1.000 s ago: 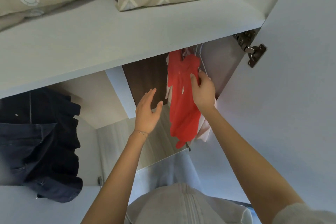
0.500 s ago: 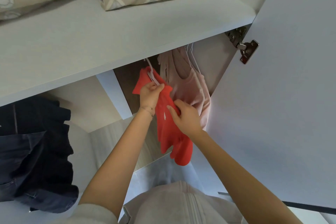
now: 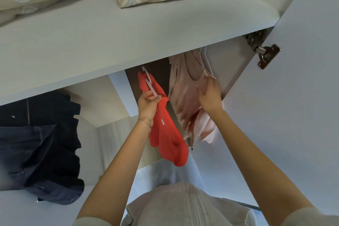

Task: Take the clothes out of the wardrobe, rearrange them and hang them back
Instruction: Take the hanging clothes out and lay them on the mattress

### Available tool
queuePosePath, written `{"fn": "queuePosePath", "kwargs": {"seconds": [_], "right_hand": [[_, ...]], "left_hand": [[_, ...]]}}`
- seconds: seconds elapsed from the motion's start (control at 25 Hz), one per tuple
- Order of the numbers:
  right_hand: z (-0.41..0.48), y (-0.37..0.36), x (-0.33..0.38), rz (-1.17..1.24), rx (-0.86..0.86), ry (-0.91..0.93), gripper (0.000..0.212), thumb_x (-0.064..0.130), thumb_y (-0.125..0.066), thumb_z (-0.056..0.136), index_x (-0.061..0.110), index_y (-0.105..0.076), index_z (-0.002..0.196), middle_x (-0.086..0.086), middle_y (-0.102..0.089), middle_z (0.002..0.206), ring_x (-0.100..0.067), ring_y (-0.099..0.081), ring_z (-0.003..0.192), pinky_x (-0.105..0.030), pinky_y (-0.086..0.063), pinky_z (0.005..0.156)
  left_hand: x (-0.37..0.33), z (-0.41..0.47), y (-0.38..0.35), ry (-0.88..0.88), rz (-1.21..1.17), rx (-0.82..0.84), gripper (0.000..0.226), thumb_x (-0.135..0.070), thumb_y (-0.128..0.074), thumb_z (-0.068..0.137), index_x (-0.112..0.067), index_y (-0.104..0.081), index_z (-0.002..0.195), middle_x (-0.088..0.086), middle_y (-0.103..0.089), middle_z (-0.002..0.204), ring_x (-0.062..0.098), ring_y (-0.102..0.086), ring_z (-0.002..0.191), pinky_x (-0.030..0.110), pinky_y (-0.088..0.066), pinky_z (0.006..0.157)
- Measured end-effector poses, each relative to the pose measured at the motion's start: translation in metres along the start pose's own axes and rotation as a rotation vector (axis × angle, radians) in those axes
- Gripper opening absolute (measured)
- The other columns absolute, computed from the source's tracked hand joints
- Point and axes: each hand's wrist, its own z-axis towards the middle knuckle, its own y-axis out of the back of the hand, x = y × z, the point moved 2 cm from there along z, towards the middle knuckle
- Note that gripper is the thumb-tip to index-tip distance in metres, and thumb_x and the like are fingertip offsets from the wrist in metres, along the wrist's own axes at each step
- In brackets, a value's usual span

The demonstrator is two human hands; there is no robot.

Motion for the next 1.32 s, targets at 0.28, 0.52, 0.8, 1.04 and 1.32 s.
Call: {"fn": "queuePosePath", "kwargs": {"seconds": [0.28, 0.52, 0.8, 1.04, 1.32], "right_hand": [[0.028, -0.010, -0.007, 0.019, -0.042, -0.127, 0.046, 0.015, -0.055, 0.094, 0.002, -0.043, 0.137, -0.017, -0.050, 0.128, -0.030, -0.054, 0.112, -0.035, -0.043, 0.096], [0.039, -0.012, 0.003, 0.078, 0.021, -0.227, 0.053, 0.049, -0.041, 0.093, 0.017, -0.045, 0.050, 0.008, -0.043, 0.043, -0.008, -0.040, 0.036, -0.019, -0.035, 0.044], [0.033, -0.003, 0.011, 0.111, -0.010, -0.318, 0.049, 0.058, -0.033, 0.088, 0.027, -0.053, 0.056, 0.001, -0.057, 0.058, -0.018, -0.056, 0.048, -0.024, -0.041, 0.049], [0.026, 0.001, 0.025, 0.321, -0.102, -0.319, 0.043, 0.036, -0.043, 0.097, 0.009, -0.057, 0.067, -0.011, -0.055, 0.062, -0.033, -0.051, 0.057, -0.033, -0.044, 0.053], [-0.019, 0.010, 0.047, 0.496, -0.070, -0.082, 0.038, 0.014, -0.046, 0.099, 0.023, -0.045, 0.062, 0.008, -0.040, 0.053, 0.001, -0.041, 0.044, -0.011, -0.031, 0.049]], "left_hand": [[-0.002, 0.005, 0.024, -0.043, -0.014, -0.044, 0.038, -0.008, -0.066, 0.089, -0.005, -0.056, 0.126, 0.000, -0.068, 0.086, 0.030, -0.064, 0.106, 0.044, -0.049, 0.100], [-0.001, -0.001, 0.034, -0.063, -0.023, -0.076, 0.036, -0.010, -0.065, 0.090, -0.007, -0.057, 0.125, 0.010, -0.070, 0.101, 0.031, -0.065, 0.105, 0.041, -0.053, 0.094], [0.006, -0.009, 0.040, -0.045, -0.072, -0.080, 0.027, -0.012, -0.066, 0.090, -0.017, -0.061, 0.116, 0.007, -0.068, 0.094, 0.032, -0.065, 0.105, 0.043, -0.050, 0.100], [0.009, -0.020, 0.040, -0.057, -0.078, -0.097, 0.025, -0.015, -0.066, 0.090, -0.023, -0.061, 0.114, 0.008, -0.070, 0.101, 0.027, -0.066, 0.102, 0.044, -0.052, 0.097], [0.007, -0.034, 0.030, -0.161, -0.099, -0.088, 0.022, -0.016, -0.064, 0.091, -0.026, -0.062, 0.111, -0.013, -0.073, 0.081, 0.021, -0.067, 0.097, 0.029, -0.057, 0.082]]}}
